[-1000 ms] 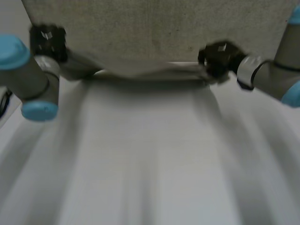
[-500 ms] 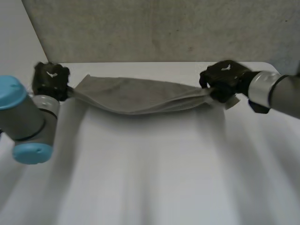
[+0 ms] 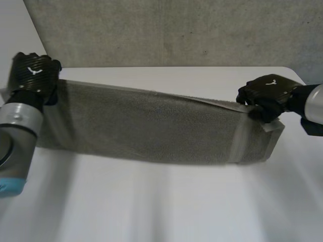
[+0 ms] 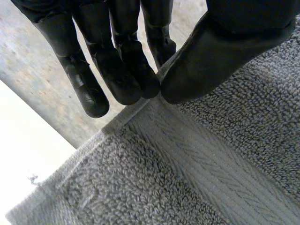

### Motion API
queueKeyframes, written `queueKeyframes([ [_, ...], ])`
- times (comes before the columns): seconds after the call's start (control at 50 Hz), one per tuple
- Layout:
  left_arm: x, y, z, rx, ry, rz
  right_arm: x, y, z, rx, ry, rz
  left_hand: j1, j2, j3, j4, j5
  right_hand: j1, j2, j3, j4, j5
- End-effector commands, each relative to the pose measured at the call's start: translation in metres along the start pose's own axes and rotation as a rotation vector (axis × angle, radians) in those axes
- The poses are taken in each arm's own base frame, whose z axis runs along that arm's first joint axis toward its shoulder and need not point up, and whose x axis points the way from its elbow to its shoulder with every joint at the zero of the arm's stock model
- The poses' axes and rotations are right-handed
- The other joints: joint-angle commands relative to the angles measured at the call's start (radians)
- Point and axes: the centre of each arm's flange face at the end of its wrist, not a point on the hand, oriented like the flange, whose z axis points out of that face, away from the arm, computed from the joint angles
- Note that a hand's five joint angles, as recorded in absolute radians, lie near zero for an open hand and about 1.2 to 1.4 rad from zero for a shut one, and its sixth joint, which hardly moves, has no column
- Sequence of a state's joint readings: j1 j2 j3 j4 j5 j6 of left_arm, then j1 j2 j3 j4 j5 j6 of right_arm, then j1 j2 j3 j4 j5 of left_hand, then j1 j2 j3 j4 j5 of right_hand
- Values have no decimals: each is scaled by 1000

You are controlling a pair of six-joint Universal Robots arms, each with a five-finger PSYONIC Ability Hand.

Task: Fold the towel.

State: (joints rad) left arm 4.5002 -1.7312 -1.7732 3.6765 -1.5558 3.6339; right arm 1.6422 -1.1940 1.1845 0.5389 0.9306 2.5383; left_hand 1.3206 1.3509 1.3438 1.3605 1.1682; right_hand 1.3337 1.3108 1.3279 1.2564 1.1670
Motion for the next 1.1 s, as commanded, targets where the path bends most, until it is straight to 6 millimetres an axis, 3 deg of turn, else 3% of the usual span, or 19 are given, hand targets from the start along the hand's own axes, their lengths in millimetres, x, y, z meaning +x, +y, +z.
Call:
queueKeyframes([
  [0.02,21,33,39,-45,31,6,10,21,40,-10,-13,9,76,45,52,36,54,63,85,68,140,55],
  [0.12,38,63,64,-118,72,3,19,40,75,-28,-9,62,76,45,52,36,54,63,85,68,140,55],
  [0.3,54,90,77,-208,125,2,26,62,110,-34,-13,76,76,45,52,36,54,63,85,68,140,55],
  [0.32,56,92,78,-218,130,4,26,65,116,-35,-13,76,76,45,52,36,54,-32,-9,-27,45,-40],
  [0.34,58,95,79,-226,134,4,26,67,121,-36,-7,74,76,45,52,36,54,-466,-443,-461,-389,-474],
  [0.36,58,95,79,-226,134,4,26,67,121,-36,-7,74,76,45,52,36,54,-471,-448,-465,-393,-478],
  [0.38,59,96,79,-230,139,7,27,69,124,-39,3,77,-84,-114,-107,-124,-106,-1000,-977,-994,-922,-1008],
  [0.4,59,96,79,-230,139,7,27,69,124,-39,3,77,-85,-116,-109,-125,-108,-1005,-982,-999,-928,-1013],
  [0.44,61,98,81,-236,144,33,32,71,130,-42,33,96,-623,-653,-646,-662,-645,-1159,-1136,-1153,-1082,-1167],
  [0.46,61,98,81,-236,144,33,32,71,130,-42,34,97,-626,-656,-649,-665,-648,-1159,-1136,-1153,-1082,-1167],
  [0.5,60,98,83,-244,133,77,38,67,133,-25,68,119,-979,-1010,-1003,-1019,-1002,-1159,-1136,-1153,-1082,-1167],
  [0.52,60,98,83,-244,133,78,38,67,133,-25,68,119,-981,-1011,-1004,-1021,-1003,-1159,-1136,-1153,-1082,-1167],
  [0.56,55,98,84,-261,96,109,42,62,133,-9,81,130,-1110,-1140,-1133,-1150,-1132,-1159,-1136,-1153,-1082,-1167],
  [0.68,45,93,84,-283,26,123,56,24,119,84,132,151,-1128,-1158,-1151,-1168,-1150,-1159,-1136,-1153,-1082,-1167],
  [0.72,37,84,83,-284,-13,121,59,-1,100,127,154,140,-1128,-1158,-1151,-1168,-1150,-1159,-1136,-1153,-1082,-1167],
  [0.78,32,78,81,-281,-27,118,59,-11,90,140,160,140,-1128,-1158,-1151,-1168,-1150,-1159,-1136,-1153,-1082,-1167],
  [0.82,24,74,74,-297,-36,114,52,-20,71,130,150,158,-1128,-1158,-1151,-1168,-1150,-1159,-1136,-1153,-1082,-1167],
  [0.94,19,69,45,-338,-18,84,27,-9,48,63,110,183,-1122,-1152,-1145,-1162,-1144,-1159,-1136,-1153,-1082,-1167],
  [1.1,25,66,9,-375,16,16,-16,61,39,-20,102,156,-1119,-1149,-1142,-1159,-1141,-1137,-1114,-1131,-1060,-1145],
])
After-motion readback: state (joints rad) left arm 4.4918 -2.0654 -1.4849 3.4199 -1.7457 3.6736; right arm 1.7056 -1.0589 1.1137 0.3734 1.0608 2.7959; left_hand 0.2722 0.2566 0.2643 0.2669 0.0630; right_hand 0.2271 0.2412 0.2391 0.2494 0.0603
